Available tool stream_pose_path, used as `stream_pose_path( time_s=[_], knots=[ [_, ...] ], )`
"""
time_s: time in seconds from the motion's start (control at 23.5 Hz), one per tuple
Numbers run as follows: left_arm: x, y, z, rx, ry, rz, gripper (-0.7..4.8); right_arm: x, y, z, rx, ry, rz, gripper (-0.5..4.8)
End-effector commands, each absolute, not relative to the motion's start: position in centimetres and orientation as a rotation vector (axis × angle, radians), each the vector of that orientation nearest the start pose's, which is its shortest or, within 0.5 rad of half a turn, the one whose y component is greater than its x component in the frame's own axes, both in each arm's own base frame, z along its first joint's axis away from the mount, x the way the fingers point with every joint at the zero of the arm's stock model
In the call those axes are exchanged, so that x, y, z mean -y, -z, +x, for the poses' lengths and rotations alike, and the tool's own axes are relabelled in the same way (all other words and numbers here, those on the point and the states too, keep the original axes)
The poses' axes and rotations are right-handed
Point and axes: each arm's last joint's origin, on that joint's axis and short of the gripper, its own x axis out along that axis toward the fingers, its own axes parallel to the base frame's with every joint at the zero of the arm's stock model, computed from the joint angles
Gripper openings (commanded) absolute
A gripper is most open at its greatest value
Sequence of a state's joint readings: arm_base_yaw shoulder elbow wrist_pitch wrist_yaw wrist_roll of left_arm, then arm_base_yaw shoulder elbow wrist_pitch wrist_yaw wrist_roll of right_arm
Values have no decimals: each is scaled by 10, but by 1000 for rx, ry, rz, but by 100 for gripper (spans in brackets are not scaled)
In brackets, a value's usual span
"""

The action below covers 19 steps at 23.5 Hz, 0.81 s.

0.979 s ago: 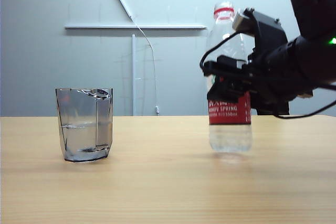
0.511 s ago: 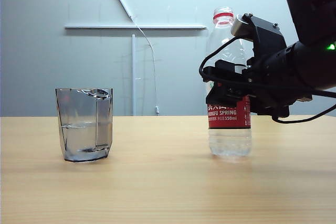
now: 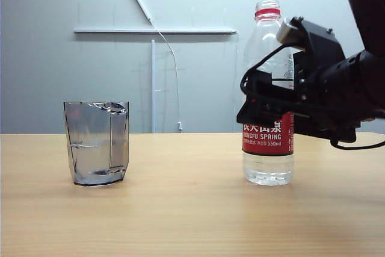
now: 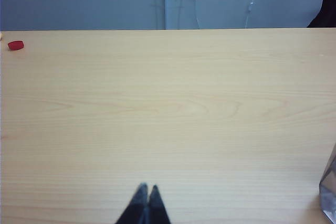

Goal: Pick up the mineral water bottle on the table and pour water into the mug until it's half full.

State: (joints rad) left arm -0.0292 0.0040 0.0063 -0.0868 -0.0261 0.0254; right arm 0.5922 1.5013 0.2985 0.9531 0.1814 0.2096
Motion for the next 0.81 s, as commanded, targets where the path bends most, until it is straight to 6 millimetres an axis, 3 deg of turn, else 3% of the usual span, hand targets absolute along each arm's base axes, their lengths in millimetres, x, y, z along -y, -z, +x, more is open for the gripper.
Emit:
stream_pose_path(
  time_s=[0.04, 0.55, 0.72, 0.81],
  knots=[
    [2, -159, 97, -70, 8, 24, -2, -130, -139, 194, -251, -404, 121, 479],
    [1, -159, 97, -70, -3, 24, -2, -98, -135, 149, -237, -408, 257, 479],
    [-2, -159, 97, -70, -33, 23, -2, -91, -139, 131, -212, -562, 327, 479],
    [-1, -159, 97, -70, -20, 23, -2, -90, -146, 127, -204, -633, 363, 389]
  ],
)
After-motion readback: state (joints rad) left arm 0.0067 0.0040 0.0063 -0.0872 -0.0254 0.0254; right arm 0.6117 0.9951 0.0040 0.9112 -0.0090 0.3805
